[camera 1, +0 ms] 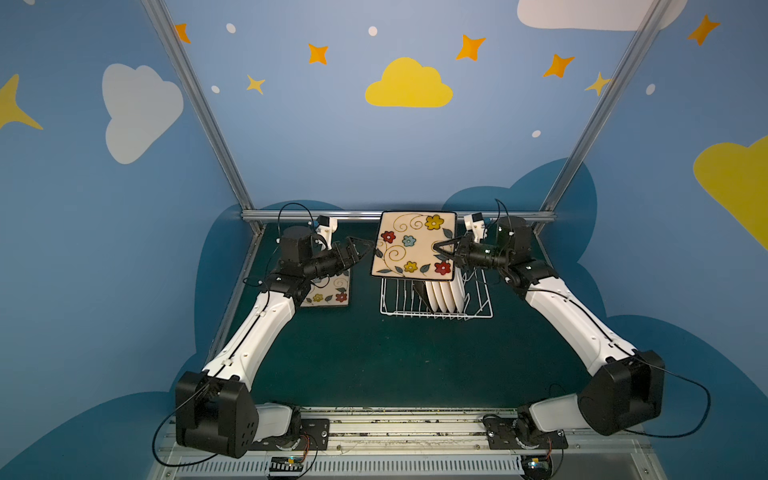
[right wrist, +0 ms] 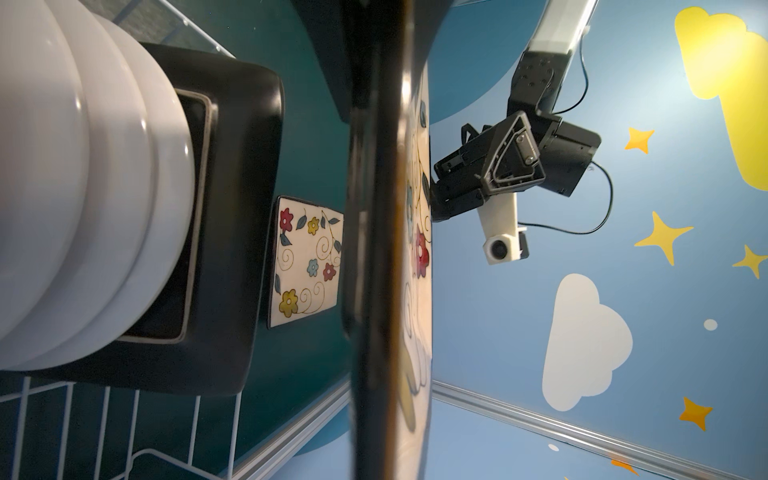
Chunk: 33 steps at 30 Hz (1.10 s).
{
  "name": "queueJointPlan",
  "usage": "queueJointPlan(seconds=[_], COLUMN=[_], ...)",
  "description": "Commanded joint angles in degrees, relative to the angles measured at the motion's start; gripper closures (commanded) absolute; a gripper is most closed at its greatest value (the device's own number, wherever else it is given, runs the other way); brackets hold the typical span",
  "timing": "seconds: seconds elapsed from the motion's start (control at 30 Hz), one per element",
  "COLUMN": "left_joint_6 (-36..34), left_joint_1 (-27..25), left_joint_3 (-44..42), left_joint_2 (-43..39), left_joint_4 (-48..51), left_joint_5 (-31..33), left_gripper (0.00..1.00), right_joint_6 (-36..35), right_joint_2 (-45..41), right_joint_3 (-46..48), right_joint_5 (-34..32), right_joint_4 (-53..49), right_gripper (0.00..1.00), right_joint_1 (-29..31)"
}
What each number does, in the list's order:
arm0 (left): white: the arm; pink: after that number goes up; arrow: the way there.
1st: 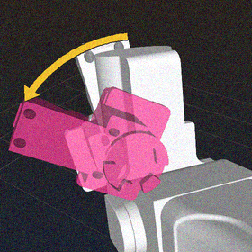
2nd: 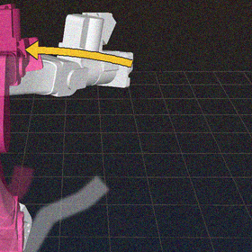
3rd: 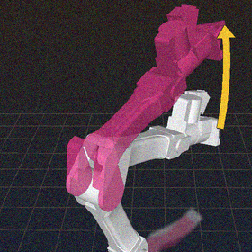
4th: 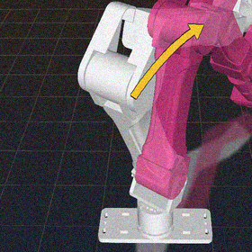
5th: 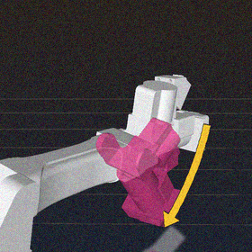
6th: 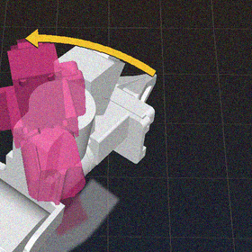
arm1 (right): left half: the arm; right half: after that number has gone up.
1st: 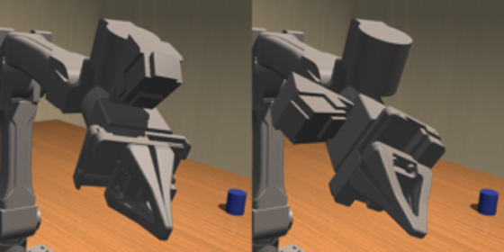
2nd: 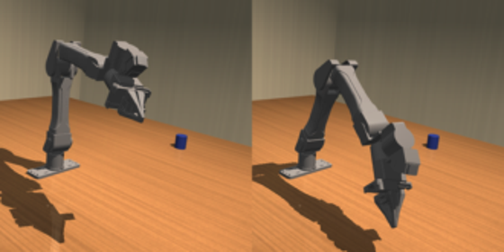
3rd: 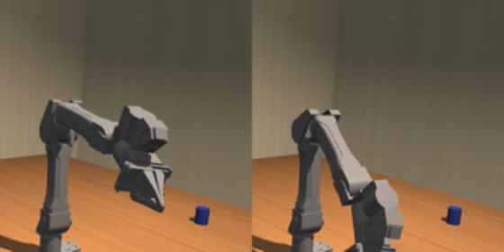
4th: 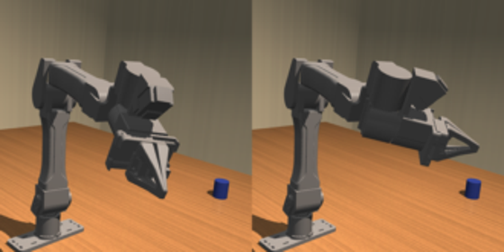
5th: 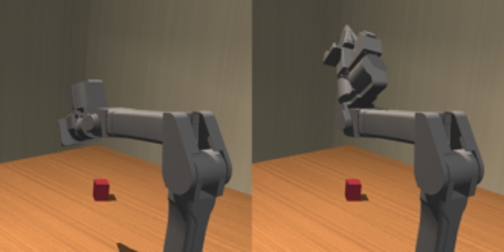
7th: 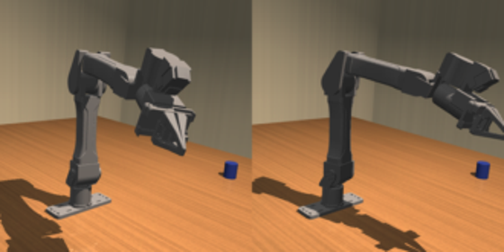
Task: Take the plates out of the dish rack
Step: 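Hold the flowered plate upright above the rack with both grippers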
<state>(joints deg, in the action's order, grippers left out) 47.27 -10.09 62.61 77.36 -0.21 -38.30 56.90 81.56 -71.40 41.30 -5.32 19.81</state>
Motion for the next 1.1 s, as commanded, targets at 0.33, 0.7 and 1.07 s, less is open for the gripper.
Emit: queueJointPlan(seconds=[0.33,0.7,1.07], left_joint_6=[4.55,4.2,6.34], left_joint_1=[-5.84,-6.43,-6.52], left_joint_3=[1.73,2.58,2.41], left_joint_2=[4.7,6.67,8.15], left_joint_4=[-5.14,-5.76,-8.06], left_joint_5=[-5.1,-9.82,-10.99], left_gripper=[0.1,0.23,0.5], right_joint_6=[0.09,-4.3,-4.7], right_joint_2=[-0.2,0.31,1.07], right_joint_3=[-0.97,-1.64,-1.01], right_joint_5=[4.35,7.57,8.38], right_joint_4=[10.77,8.08,8.16], right_gripper=[1.0,1.0,1.0], right_joint_1=[0.74,0.84,0.84])
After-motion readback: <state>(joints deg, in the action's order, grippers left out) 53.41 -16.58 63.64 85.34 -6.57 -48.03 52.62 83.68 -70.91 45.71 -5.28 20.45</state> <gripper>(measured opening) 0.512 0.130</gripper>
